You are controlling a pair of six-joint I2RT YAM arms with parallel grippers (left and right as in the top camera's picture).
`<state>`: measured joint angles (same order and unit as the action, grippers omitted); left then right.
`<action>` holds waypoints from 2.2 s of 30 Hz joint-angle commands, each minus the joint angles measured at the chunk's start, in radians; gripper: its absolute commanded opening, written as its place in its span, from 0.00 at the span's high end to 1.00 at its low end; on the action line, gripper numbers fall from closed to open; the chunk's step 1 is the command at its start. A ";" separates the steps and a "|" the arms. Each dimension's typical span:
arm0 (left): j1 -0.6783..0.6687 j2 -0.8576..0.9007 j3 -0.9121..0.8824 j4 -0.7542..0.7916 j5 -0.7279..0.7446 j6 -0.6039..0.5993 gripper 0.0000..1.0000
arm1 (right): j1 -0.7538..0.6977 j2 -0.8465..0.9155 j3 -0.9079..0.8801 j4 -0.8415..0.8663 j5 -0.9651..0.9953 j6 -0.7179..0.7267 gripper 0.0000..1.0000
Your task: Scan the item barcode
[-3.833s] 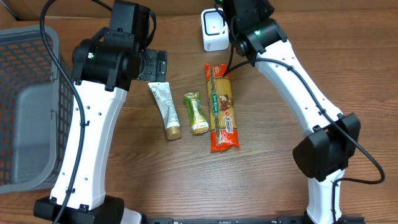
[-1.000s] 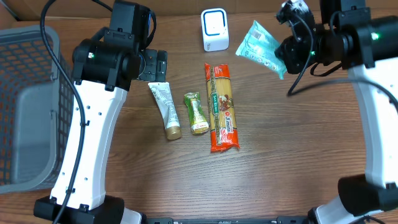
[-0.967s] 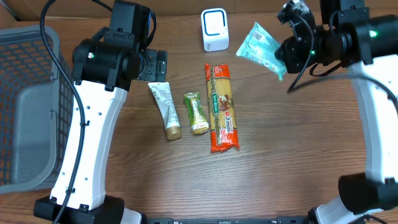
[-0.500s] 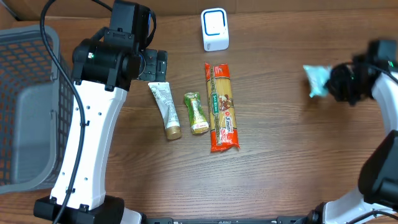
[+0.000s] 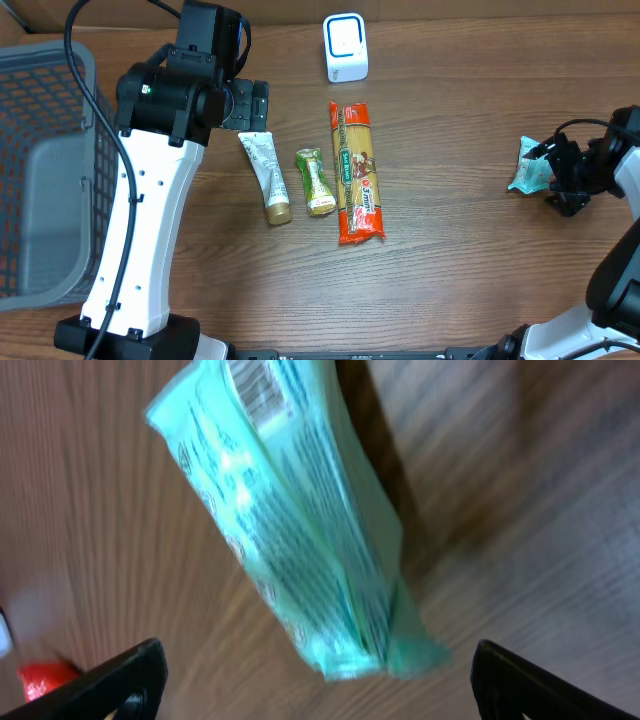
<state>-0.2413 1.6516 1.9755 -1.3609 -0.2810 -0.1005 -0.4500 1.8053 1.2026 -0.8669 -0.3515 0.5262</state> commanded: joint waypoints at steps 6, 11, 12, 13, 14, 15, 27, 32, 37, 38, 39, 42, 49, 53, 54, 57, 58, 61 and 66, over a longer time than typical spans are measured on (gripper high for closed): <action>0.005 0.004 0.004 0.004 -0.010 0.008 0.01 | 0.151 -0.140 0.290 -0.255 -0.017 -0.321 0.03; 0.005 0.004 0.004 0.004 -0.010 0.008 0.00 | 0.438 -0.146 0.315 -0.272 0.025 -0.374 0.06; 0.005 0.004 0.004 0.004 -0.010 0.008 0.01 | 0.515 -0.142 0.315 -0.264 0.068 -0.374 0.07; 0.005 0.004 0.004 0.004 -0.010 0.008 0.00 | 0.583 -0.134 0.314 -0.256 0.112 -0.373 0.08; 0.005 0.004 0.004 0.004 -0.010 0.008 0.00 | 0.668 -0.125 0.314 -0.242 0.180 -0.369 0.10; 0.005 0.004 0.004 0.004 -0.010 0.008 0.01 | 0.754 -0.111 0.314 -0.228 0.273 -0.349 0.10; 0.005 0.004 0.004 0.004 -0.010 0.008 0.00 | 1.251 0.088 0.301 -0.188 0.561 -0.286 0.21; 0.005 0.004 0.004 0.004 -0.010 0.008 0.00 | 1.315 0.173 0.301 -0.150 0.613 -0.262 0.21; 0.005 0.004 0.004 0.004 -0.010 0.008 0.00 | 1.318 0.262 0.301 -0.142 0.652 -0.261 0.21; 0.005 0.004 0.004 0.004 -0.010 0.008 0.00 | 1.318 0.271 0.301 -0.145 0.662 -0.264 0.21; 0.005 0.004 0.004 0.004 -0.010 0.008 0.00 | 1.318 0.277 0.301 -0.148 0.678 -0.265 0.21; 0.005 0.004 0.004 0.004 -0.010 0.008 0.00 | 1.318 0.279 0.301 -0.148 0.721 -0.269 0.21; 0.005 0.004 0.004 0.004 -0.010 0.008 0.01 | 1.308 0.300 0.256 -0.109 0.756 -0.408 0.25; 0.005 0.004 0.004 0.004 -0.010 0.008 0.00 | 1.289 0.309 0.218 -0.103 0.809 -0.428 0.26; 0.005 0.004 0.004 0.004 -0.010 0.008 0.00 | 1.281 0.311 0.204 -0.101 0.815 -0.446 0.27; 0.005 0.004 0.004 0.004 -0.010 0.008 0.00 | 1.260 0.315 0.174 -0.095 0.811 -0.452 0.32; 0.005 0.004 0.004 0.004 -0.010 0.008 0.01 | 1.256 0.315 0.169 -0.096 0.810 -0.452 0.35; 0.005 0.004 0.004 0.004 -0.010 0.008 0.00 | 1.252 0.315 0.161 -0.108 0.790 -0.452 0.48; 0.005 0.004 0.004 0.004 -0.010 0.008 0.00 | 1.260 0.315 0.161 -0.122 0.777 -0.449 0.67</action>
<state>-0.2413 1.6516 1.9755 -1.3609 -0.2813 -0.1009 0.8127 2.0804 1.4036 -0.9817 0.4797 0.0818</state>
